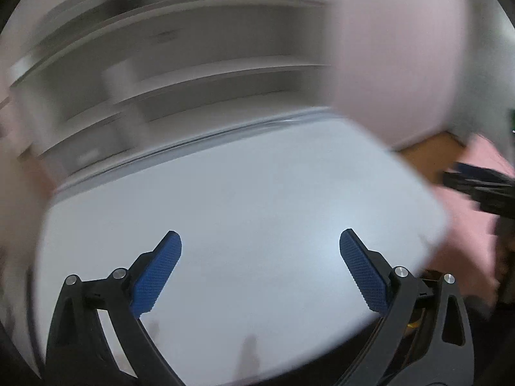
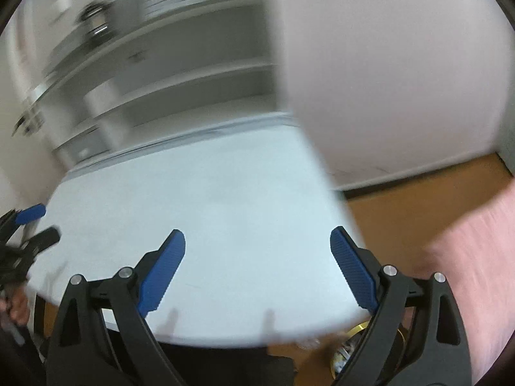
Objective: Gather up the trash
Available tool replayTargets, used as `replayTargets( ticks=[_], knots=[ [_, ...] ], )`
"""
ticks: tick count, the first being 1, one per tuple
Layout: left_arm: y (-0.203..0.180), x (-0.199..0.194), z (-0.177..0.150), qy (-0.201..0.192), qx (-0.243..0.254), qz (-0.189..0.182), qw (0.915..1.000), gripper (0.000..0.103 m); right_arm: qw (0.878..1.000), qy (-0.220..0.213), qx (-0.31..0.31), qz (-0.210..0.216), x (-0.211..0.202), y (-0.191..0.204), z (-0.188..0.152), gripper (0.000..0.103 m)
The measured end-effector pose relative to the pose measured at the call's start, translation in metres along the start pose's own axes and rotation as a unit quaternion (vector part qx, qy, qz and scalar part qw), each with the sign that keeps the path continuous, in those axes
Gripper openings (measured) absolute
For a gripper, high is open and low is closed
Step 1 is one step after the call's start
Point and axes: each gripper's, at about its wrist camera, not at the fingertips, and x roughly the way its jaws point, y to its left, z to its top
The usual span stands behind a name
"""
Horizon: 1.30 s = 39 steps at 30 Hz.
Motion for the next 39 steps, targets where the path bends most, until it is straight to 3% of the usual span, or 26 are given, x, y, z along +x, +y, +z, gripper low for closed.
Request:
replayTargets(
  ticks=[2,7,19,39],
  knots=[
    [0.05,-0.003,-0.016,0.007,-0.051,0.052,0.9973,0.096,0.999,-0.006,-0.027,0.032,0.006,0.038,0.009,0.088],
    [0.1,-0.018,-0.038,0.002,-0.107,0.07,0.9918,0.096,0.995,-0.018,-0.08,0.053,0.009,0.088,0.009,0.089],
    [0.099,-0.035,-0.053,-0.028,-0.136,0.08,0.9871,0.096,0.994,-0.024,-0.096,0.048,0.009,0.093,0.009,0.089],
    [0.082,-0.035,-0.057,-0.032,-0.117,0.086,0.9889,0.096,0.992,-0.032,-0.107,0.052,-0.002,0.098,0.006,0.089]
  ],
)
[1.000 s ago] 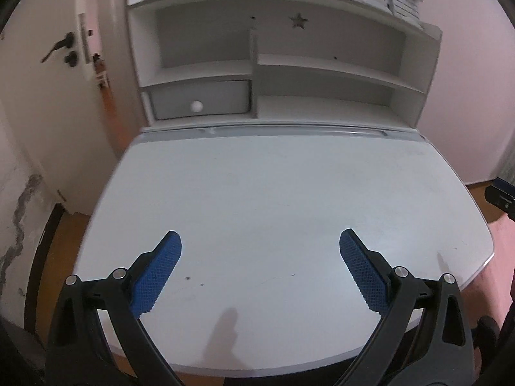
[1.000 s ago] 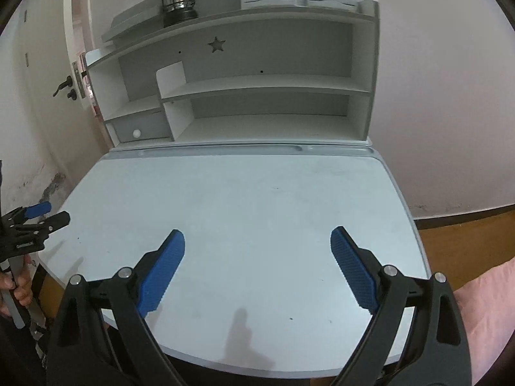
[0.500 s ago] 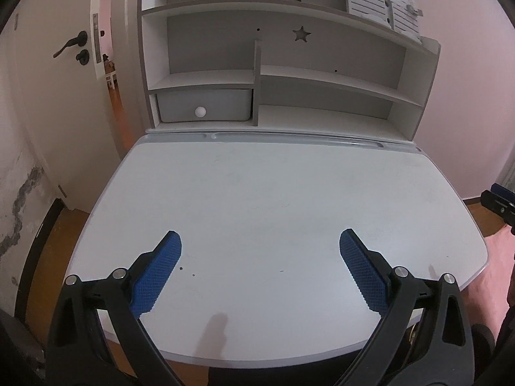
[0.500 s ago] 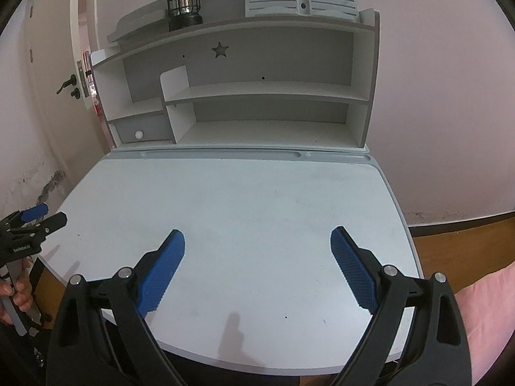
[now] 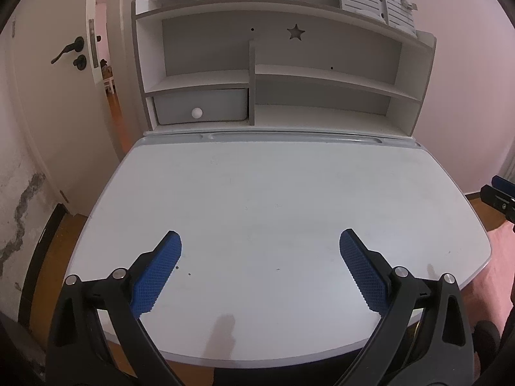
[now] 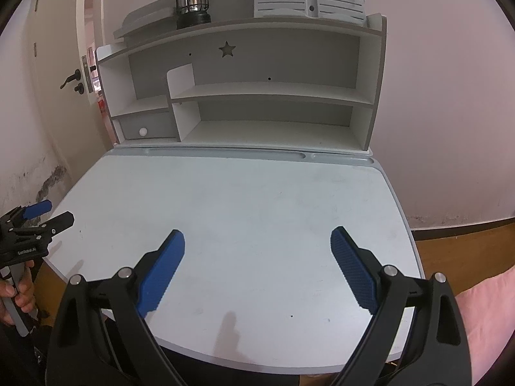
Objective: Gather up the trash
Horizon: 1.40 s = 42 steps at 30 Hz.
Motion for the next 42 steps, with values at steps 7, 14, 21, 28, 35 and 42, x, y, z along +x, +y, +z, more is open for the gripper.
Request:
replayTargets(
  ticks=[7,14,21,28,35,42],
  knots=[
    [-0.002,0.0034,-0.0023,0.004,0.0,0.0,1.0,0.096,1.0,0.001,0.001,0.001,0.0007,0.0005,-0.0005,0.089],
    [-0.0038,0.0035,-0.0047,0.004,0.002,0.001,1.0,0.096,1.0,0.001,0.002,-0.001,0.0004,-0.0002,-0.0016,0.089],
    [-0.0048,0.0031,-0.0048,0.002,0.003,0.002,1.0,0.096,1.0,0.002,0.0,0.001,0.002,-0.0012,-0.0023,0.089],
    [-0.0046,0.0025,-0.0047,0.003,0.002,0.003,1.0,0.096,1.0,0.001,0.0,0.001,0.0004,-0.0003,-0.0021,0.089],
    [-0.0051,0.0009,-0.0045,0.001,0.004,0.007,1.0,0.096,1.0,0.001,0.001,0.001,0.0006,0.0001,-0.0018,0.089],
    [-0.0061,0.0015,-0.0056,0.004,0.005,0.005,1.0,0.096,1.0,0.002,0.0,0.001,0.0002,0.0009,-0.0016,0.089]
  ],
)
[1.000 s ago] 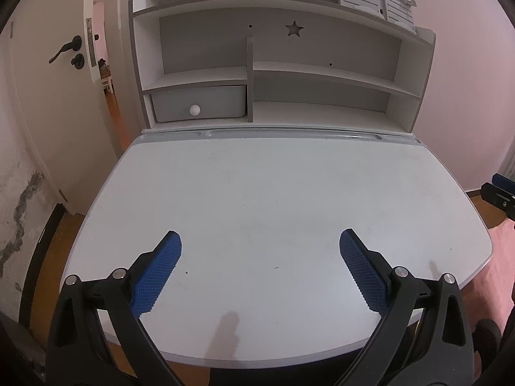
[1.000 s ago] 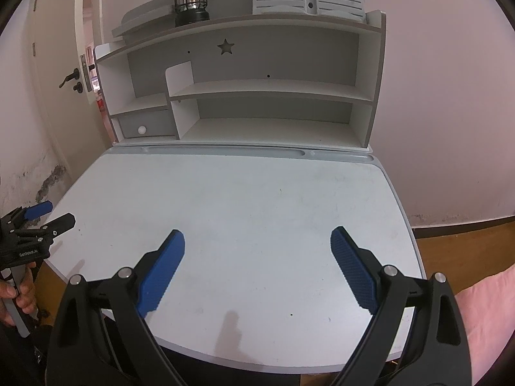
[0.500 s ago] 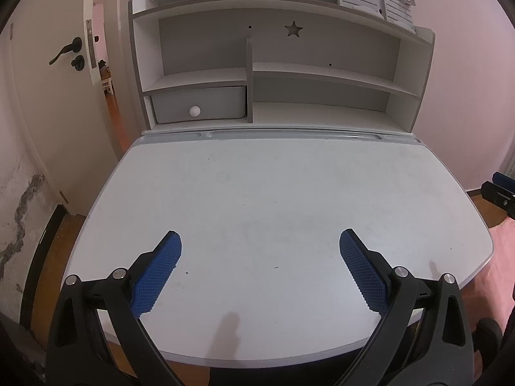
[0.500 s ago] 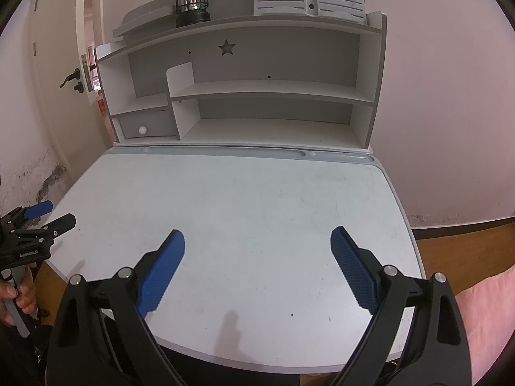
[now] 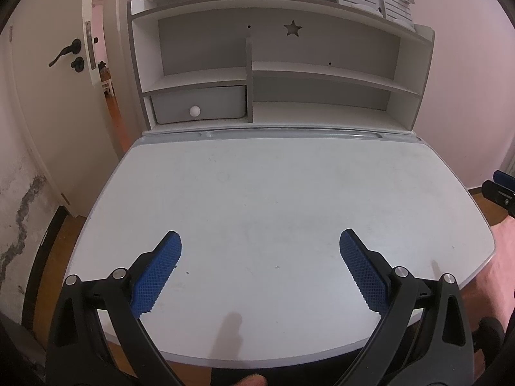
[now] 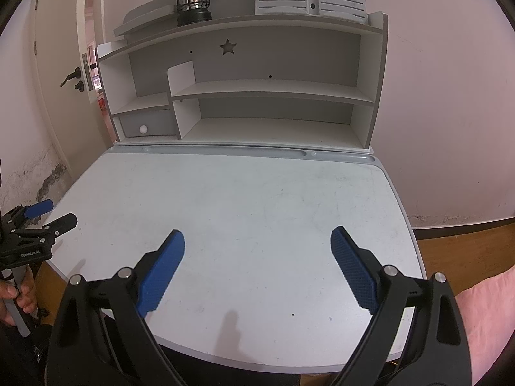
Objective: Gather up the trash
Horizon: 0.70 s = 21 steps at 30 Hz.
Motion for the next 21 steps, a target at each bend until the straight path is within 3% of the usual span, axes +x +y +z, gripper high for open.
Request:
replayTargets(
  ticks=[21],
  knots=[
    [0.0004,0.0006,-0.001,-0.009,0.003,0.016,0.9998,0.096,1.0,-0.001,-0.002,0.001,-0.0003,-0.0006,-0.0002,0.089]
  ],
)
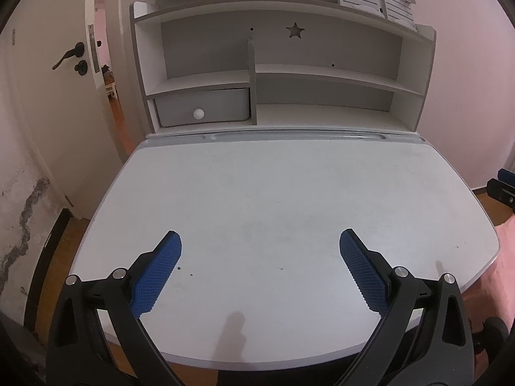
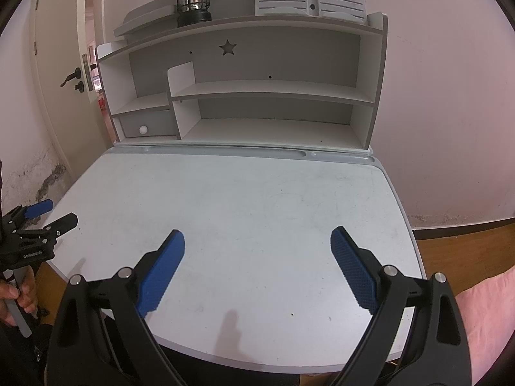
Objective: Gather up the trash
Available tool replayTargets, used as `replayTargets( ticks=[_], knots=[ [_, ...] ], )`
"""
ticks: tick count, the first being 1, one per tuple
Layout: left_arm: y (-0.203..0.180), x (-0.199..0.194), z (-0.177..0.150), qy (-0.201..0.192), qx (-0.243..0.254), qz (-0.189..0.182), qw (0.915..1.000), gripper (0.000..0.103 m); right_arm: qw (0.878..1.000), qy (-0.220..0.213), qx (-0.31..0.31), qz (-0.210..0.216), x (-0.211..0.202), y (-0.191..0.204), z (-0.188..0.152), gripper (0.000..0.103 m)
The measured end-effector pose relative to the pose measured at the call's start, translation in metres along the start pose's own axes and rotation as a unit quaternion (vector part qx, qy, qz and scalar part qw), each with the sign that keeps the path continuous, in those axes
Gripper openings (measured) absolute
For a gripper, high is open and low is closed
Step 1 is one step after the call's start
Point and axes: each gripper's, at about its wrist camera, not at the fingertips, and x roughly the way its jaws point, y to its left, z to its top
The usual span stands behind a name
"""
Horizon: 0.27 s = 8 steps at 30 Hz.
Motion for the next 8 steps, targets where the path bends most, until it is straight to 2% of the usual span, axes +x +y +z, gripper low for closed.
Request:
replayTargets(
  ticks=[8],
  knots=[
    [0.0017,0.0029,0.0014,0.011,-0.008,-0.006,0.9999,0.096,1.0,0.0,0.0,0.0,0.0003,-0.0011,-0.0003,0.089]
  ],
)
